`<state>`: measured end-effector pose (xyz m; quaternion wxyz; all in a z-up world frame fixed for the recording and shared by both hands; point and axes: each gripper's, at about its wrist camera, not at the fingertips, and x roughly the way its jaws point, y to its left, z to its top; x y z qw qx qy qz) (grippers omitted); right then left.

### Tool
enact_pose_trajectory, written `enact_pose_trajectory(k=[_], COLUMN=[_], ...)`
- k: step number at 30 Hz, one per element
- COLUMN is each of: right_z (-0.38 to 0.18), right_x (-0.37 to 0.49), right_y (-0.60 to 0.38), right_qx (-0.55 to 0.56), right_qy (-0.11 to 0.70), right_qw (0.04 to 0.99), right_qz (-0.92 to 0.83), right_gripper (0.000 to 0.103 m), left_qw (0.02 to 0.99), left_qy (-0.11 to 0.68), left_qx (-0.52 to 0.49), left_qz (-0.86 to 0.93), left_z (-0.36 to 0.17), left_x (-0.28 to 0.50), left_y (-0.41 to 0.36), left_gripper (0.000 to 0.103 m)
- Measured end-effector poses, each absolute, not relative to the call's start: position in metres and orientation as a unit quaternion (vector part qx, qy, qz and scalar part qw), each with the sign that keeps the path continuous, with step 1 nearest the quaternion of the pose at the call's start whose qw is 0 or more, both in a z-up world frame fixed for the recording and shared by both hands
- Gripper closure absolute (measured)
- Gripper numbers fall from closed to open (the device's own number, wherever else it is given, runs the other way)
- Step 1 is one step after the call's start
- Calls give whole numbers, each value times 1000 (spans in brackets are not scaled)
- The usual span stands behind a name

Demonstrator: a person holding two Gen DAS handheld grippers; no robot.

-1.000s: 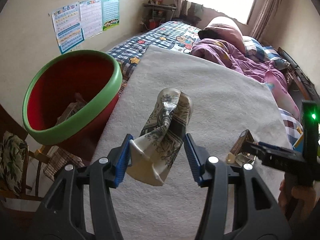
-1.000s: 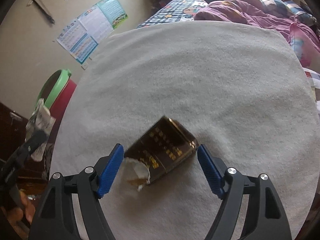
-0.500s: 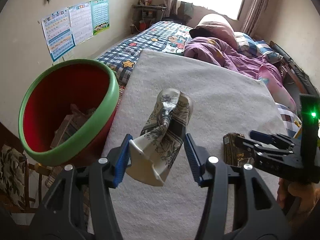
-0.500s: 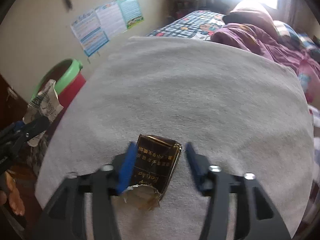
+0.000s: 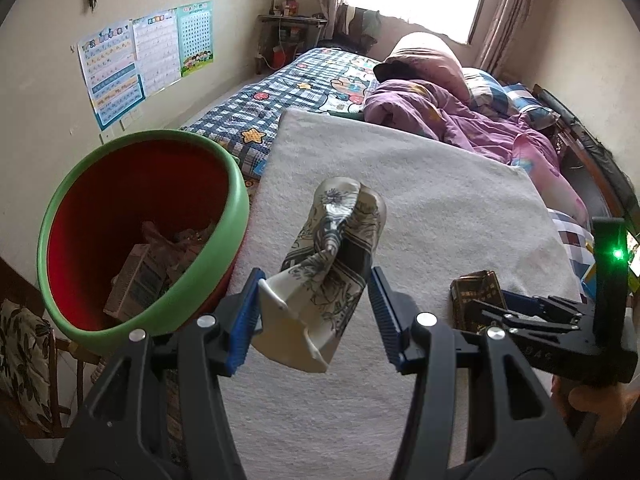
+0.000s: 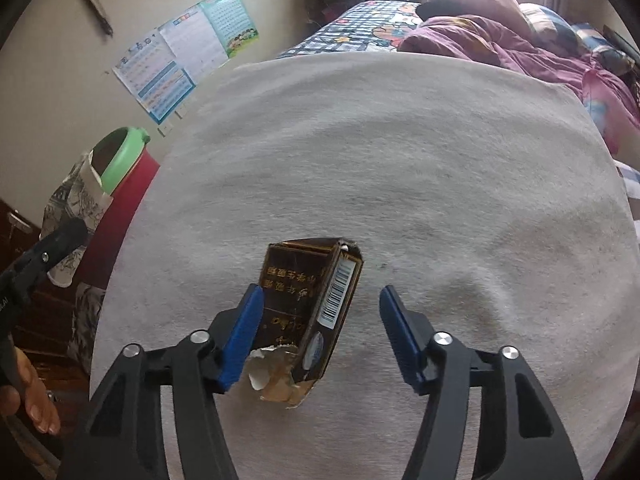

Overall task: Collect trash
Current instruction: 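Grasp the dark brown snack bag with the right tool while the left tool holds the cup, then carry the cup and brown bag in both tools over the red bucket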

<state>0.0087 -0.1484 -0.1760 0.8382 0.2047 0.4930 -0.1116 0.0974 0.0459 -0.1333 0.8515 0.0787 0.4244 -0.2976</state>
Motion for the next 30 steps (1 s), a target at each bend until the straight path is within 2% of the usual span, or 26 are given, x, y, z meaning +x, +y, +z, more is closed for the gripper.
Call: enact_pose_trajectory(k=[2, 4, 5, 6, 30], right_z=[-177, -175, -173, -170, -114], right_x=[11, 14, 15, 15, 35], right_y=[-142, -135, -131, -128, -102], right_qx=[203, 200, 194, 186, 167], right_qy=[494, 492, 491, 488, 413], right_qw=[839, 842, 844, 847, 893], right_qz=[-104, -96, -98, -98, -68], right_gripper=[56, 71, 73, 83, 83], left_qw=[852, 854, 855, 855, 883], left_qy=[423, 422, 421, 420, 385], left_qx=[78, 76, 76, 75, 68], left_qz=[-297, -295, -295, -294, -262], left_z=[-133, -131, -130, -129, -104], left_x=[98, 99, 100, 101, 117], left_y=[48, 52, 52, 54, 85], left_gripper=[53, 53, 53, 53, 53])
